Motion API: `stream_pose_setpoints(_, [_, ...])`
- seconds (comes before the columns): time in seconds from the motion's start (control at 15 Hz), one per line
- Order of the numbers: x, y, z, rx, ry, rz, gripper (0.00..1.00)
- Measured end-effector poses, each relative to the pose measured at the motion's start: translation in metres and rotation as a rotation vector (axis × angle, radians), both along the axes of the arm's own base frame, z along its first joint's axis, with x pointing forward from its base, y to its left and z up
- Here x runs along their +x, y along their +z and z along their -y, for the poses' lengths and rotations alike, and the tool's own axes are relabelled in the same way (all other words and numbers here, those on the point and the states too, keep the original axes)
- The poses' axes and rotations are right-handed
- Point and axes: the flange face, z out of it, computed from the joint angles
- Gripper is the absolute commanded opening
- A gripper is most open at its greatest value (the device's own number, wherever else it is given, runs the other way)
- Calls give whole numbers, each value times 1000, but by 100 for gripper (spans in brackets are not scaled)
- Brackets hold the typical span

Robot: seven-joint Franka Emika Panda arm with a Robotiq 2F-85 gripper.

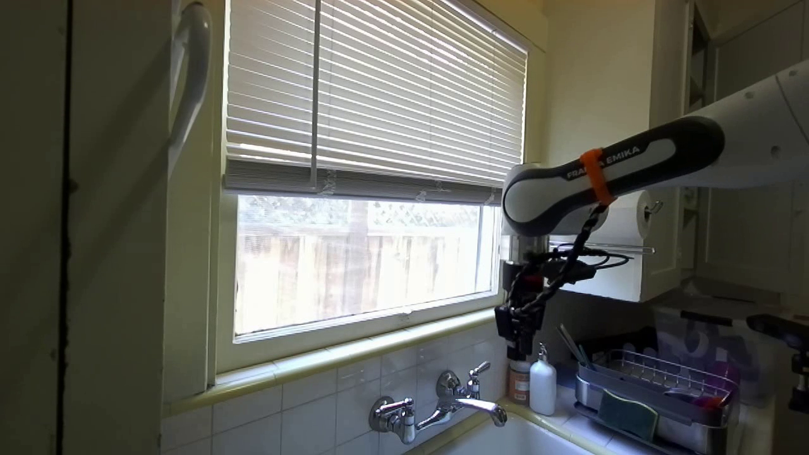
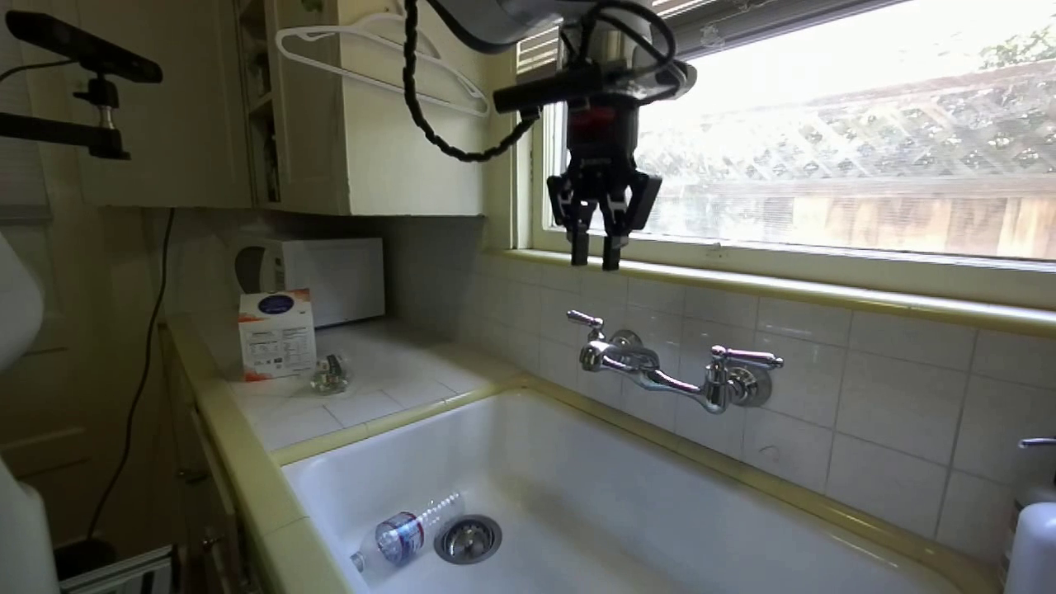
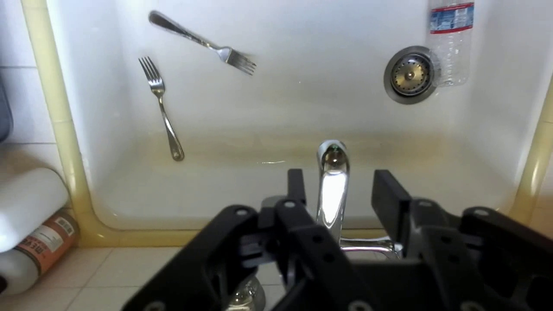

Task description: Move the tap nozzle to the left

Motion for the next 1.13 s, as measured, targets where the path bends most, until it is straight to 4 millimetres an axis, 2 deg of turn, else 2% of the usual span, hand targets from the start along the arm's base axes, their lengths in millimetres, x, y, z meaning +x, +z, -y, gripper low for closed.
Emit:
stream_pose_setpoints(0.2, [-18, 34, -11, -2, -98, -6, 99])
stream_pose_setpoints(0.47, [-32, 65, -19, 9, -209, 9, 100])
stream_pose_setpoints(0.67, [-36, 79, -18, 18, -248, 37, 100])
stream_pose_setpoints(0.87, [-42, 87, -11, 22, -266, 38, 100])
stream_pose_setpoints(1.13, [-42, 88, -9, 22, -269, 38, 100])
